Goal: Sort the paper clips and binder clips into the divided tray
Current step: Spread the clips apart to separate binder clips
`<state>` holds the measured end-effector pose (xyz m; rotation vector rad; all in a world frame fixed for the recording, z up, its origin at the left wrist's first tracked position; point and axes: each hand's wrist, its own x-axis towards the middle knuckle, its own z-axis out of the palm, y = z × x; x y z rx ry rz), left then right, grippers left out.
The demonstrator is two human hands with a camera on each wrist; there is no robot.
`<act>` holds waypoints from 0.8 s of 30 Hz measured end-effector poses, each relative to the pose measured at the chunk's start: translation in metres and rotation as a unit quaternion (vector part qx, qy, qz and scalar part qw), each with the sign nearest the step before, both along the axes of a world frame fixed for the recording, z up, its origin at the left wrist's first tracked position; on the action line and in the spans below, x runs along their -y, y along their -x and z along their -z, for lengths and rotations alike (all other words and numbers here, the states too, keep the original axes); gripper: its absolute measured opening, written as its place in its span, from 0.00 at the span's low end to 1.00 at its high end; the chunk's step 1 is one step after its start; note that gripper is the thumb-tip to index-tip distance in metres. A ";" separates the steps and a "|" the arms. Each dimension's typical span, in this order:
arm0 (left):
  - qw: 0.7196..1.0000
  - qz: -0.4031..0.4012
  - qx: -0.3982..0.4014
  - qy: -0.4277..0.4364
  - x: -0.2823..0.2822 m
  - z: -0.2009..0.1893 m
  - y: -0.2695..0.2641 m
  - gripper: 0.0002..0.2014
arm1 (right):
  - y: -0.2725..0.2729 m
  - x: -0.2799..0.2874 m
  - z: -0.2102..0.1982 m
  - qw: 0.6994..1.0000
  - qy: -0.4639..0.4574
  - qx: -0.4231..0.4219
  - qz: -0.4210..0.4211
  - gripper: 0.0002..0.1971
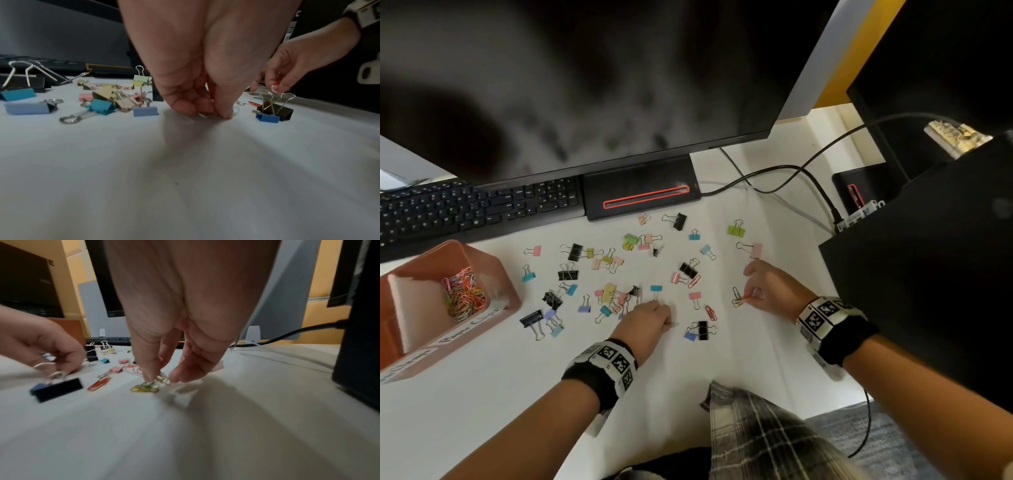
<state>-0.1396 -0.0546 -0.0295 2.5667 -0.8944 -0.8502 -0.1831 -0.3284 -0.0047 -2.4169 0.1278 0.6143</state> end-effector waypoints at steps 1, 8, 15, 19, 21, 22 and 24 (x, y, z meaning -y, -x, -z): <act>1.000 -0.004 -0.005 0.004 0.000 0.001 0.001 0.09 | 0.003 -0.004 0.003 1.000 0.004 0.000 -0.011 0.08; 0.997 -0.055 -0.017 0.042 0.013 -0.007 -0.009 0.06 | -0.001 -0.030 0.007 0.996 0.070 0.007 -0.063 0.10; 0.981 -0.165 -0.016 0.101 0.063 -0.016 -0.027 0.07 | -0.018 -0.035 0.000 0.996 0.074 -0.001 -0.050 0.07; 0.982 -0.166 -0.031 0.083 0.074 -0.010 -0.033 0.14 | -0.017 -0.033 0.002 0.996 0.080 0.005 -0.044 0.05; 0.985 -0.152 -0.016 0.077 0.076 -0.007 -0.035 0.12 | -0.015 -0.033 0.004 0.996 0.085 -0.001 -0.038 0.05; 0.987 -0.143 -0.011 0.073 0.076 -0.006 -0.036 0.10 | -0.015 -0.033 0.004 0.996 0.086 -0.007 -0.032 0.06; 0.990 -0.131 0.007 0.056 0.076 -0.002 -0.038 0.08 | -0.016 -0.033 0.003 0.996 0.084 -0.018 -0.016 0.07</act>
